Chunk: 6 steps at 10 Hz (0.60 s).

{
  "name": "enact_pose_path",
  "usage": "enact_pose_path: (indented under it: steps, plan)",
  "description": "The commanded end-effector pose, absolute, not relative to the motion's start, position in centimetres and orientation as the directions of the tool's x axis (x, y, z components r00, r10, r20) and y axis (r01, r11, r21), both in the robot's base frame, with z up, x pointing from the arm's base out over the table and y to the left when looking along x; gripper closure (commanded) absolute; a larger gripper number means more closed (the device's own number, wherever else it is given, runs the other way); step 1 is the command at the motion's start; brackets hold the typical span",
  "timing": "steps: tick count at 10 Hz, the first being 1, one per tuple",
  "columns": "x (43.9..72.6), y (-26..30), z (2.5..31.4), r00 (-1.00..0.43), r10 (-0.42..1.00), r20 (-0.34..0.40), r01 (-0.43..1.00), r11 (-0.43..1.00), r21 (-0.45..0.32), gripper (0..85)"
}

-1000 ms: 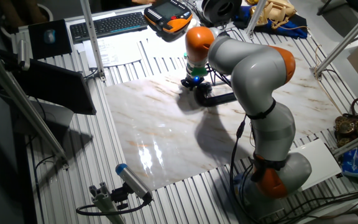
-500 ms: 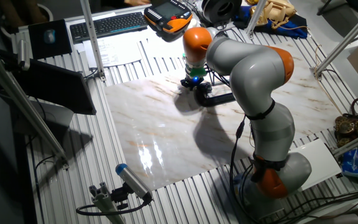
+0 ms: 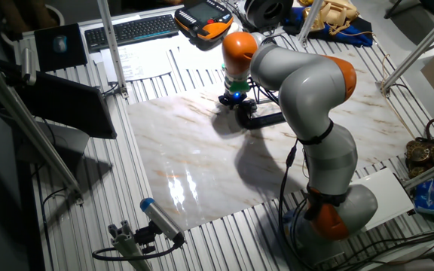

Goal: Turn the hands of a clock

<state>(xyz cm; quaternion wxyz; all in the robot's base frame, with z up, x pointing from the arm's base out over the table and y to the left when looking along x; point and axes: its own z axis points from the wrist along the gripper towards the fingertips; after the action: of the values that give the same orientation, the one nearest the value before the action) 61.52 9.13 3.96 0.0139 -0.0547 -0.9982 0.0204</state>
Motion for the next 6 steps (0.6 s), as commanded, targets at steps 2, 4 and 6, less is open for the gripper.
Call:
enact_pose_path:
  steps: [2,4,6]
  plan:
    - [61.67,9.14,3.88,-0.994,0.111,0.020,0.110,0.993,-0.047,85.0]
    - [61.84,9.18,3.84,-0.993,0.112,0.021,0.111,0.993,-0.046,85.0]
    - [61.92,9.19,3.82,-0.993,0.114,0.022,0.113,0.993,-0.046,85.0]
